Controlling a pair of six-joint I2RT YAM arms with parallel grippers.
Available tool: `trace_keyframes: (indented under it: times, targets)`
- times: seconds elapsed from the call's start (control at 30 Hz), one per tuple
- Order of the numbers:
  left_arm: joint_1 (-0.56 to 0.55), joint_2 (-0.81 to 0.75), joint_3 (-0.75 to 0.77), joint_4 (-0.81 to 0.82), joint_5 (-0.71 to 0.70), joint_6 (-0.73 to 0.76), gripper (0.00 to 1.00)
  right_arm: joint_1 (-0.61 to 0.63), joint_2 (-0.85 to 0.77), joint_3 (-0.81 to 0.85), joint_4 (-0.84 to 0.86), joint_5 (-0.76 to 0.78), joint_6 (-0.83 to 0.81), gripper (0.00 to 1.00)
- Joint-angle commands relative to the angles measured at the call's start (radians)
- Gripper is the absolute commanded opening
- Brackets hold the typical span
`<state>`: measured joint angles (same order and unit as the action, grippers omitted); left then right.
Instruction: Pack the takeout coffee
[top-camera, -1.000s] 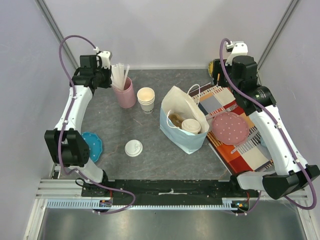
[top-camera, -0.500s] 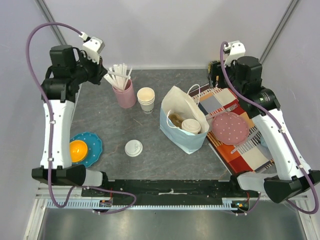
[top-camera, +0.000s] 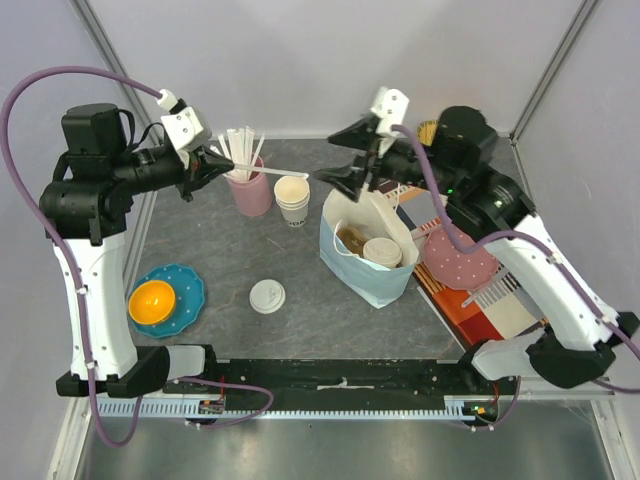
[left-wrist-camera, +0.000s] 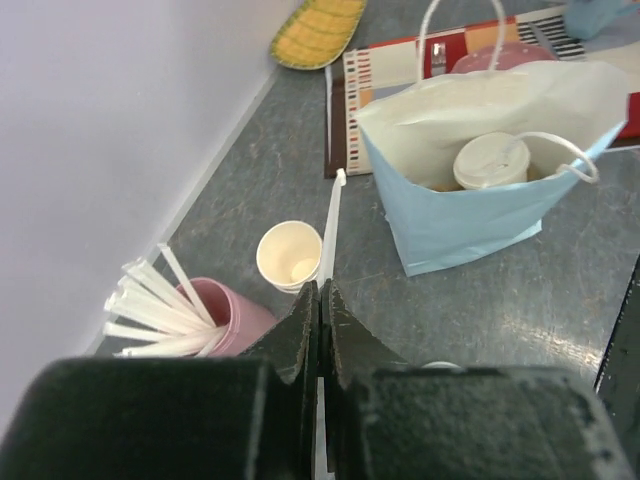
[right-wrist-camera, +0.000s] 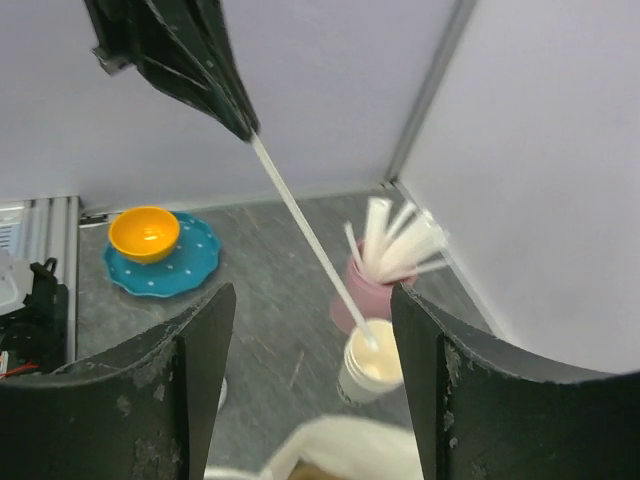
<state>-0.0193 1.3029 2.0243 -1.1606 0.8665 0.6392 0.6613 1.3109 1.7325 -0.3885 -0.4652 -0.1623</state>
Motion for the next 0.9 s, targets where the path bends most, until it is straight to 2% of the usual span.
trace_keyframes:
  times: [0.0, 0.07, 0.23, 0.33, 0.43, 0.47, 0.53, 0.57, 0.63, 0.67, 0.7, 0.73, 0.77, 0.8, 0.83, 0.87]
  targets:
    - [-0.004, -0.031, 0.047, -0.097, 0.163, 0.137, 0.02, 0.150, 0.146, 0.178, -0.077, 0.023, -0.140, 0.70]
    - [-0.004, -0.043, 0.050, -0.113, 0.204, 0.155, 0.02, 0.196, 0.204, 0.225, -0.149, 0.091, -0.180, 0.66]
    - [-0.004, -0.062, 0.062, -0.140, 0.210, 0.177, 0.02, 0.297, 0.283, 0.315, -0.170, 0.126, -0.207, 0.67]
    - [-0.005, -0.063, 0.062, -0.154, 0.233, 0.186, 0.02, 0.343, 0.341, 0.381, -0.191, 0.201, -0.220, 0.64]
    - [-0.007, -0.065, 0.063, -0.155, 0.243, 0.183, 0.02, 0.368, 0.383, 0.424, -0.202, 0.241, -0.217, 0.51]
    - [-0.007, -0.067, 0.065, -0.160, 0.244, 0.188, 0.02, 0.371, 0.392, 0.430, -0.201, 0.252, -0.214, 0.41]
    - [-0.008, -0.068, 0.062, -0.180, 0.243, 0.208, 0.02, 0.373, 0.396, 0.433, -0.199, 0.279, -0.203, 0.33]
    - [-0.010, -0.070, 0.060, -0.180, 0.241, 0.214, 0.02, 0.376, 0.396, 0.432, -0.199, 0.289, -0.198, 0.21]
    - [-0.010, -0.071, 0.056, -0.182, 0.236, 0.215, 0.02, 0.374, 0.393, 0.432, -0.197, 0.322, -0.191, 0.14]
    - [-0.010, -0.073, 0.056, -0.177, 0.236, 0.214, 0.02, 0.374, 0.387, 0.424, -0.194, 0.339, -0.172, 0.05]
    - [-0.010, -0.070, 0.054, -0.168, 0.236, 0.197, 0.06, 0.376, 0.384, 0.418, -0.191, 0.356, -0.163, 0.00]
    - [-0.010, -0.071, 0.051, -0.139, 0.236, 0.180, 0.36, 0.374, 0.369, 0.400, -0.176, 0.405, -0.140, 0.00]
    - [-0.010, -0.071, 0.047, -0.114, 0.233, 0.130, 0.54, 0.373, 0.360, 0.385, -0.165, 0.427, -0.134, 0.00]
    - [-0.010, -0.074, 0.039, -0.093, 0.229, 0.107, 0.81, 0.374, 0.347, 0.368, -0.135, 0.447, -0.123, 0.00]
    - [-0.010, -0.074, 0.036, -0.071, 0.223, 0.081, 0.99, 0.371, 0.320, 0.331, -0.113, 0.500, -0.111, 0.00]
    - [-0.010, -0.073, 0.033, -0.016, 0.212, 0.018, 1.00, 0.362, 0.303, 0.309, -0.089, 0.519, -0.073, 0.00]
